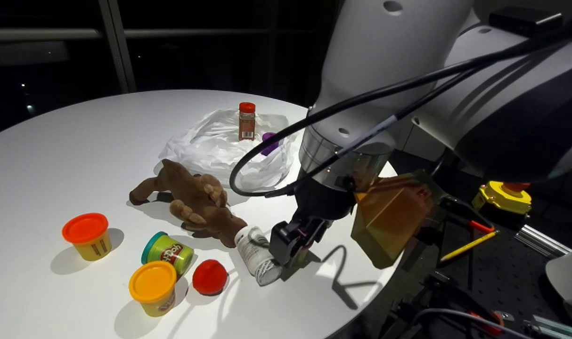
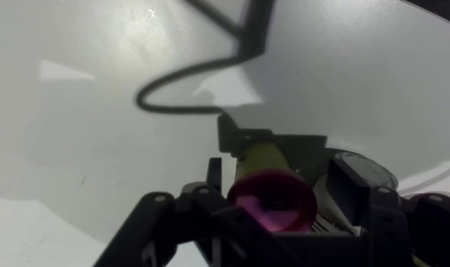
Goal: Put the objects in the plastic
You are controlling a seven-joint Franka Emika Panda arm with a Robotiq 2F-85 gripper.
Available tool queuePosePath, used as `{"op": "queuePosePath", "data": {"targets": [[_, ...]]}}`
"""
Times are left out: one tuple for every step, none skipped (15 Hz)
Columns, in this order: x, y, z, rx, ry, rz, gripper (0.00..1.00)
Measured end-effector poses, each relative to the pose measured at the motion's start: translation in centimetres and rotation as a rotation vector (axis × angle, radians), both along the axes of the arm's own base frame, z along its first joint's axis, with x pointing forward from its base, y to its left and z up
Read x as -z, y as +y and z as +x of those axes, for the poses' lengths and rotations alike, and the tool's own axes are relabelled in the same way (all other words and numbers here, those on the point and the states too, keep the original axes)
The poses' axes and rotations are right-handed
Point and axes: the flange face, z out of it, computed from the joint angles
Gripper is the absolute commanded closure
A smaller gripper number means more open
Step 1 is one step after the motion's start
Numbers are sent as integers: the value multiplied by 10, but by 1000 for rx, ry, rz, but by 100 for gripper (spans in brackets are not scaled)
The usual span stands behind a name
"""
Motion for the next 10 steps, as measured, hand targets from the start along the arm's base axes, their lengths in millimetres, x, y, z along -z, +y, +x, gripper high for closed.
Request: {"op": "queuePosePath", "data": {"targets": [[3, 3, -1, 5, 4, 0, 65], [5, 6, -1, 11, 6, 2, 73], [6, 9, -2, 17, 6, 3, 79], [7, 12, -3, 24, 5, 4, 80], [6, 14, -2, 29, 1, 6, 81], [3, 14, 0, 32, -6, 7, 82], [-1, 12, 4, 39, -16, 7, 82], [-7, 8, 9, 48, -30, 6, 83], [-13, 3, 14, 57, -44, 3, 81], [-19, -2, 19, 66, -57, -2, 81]]}}
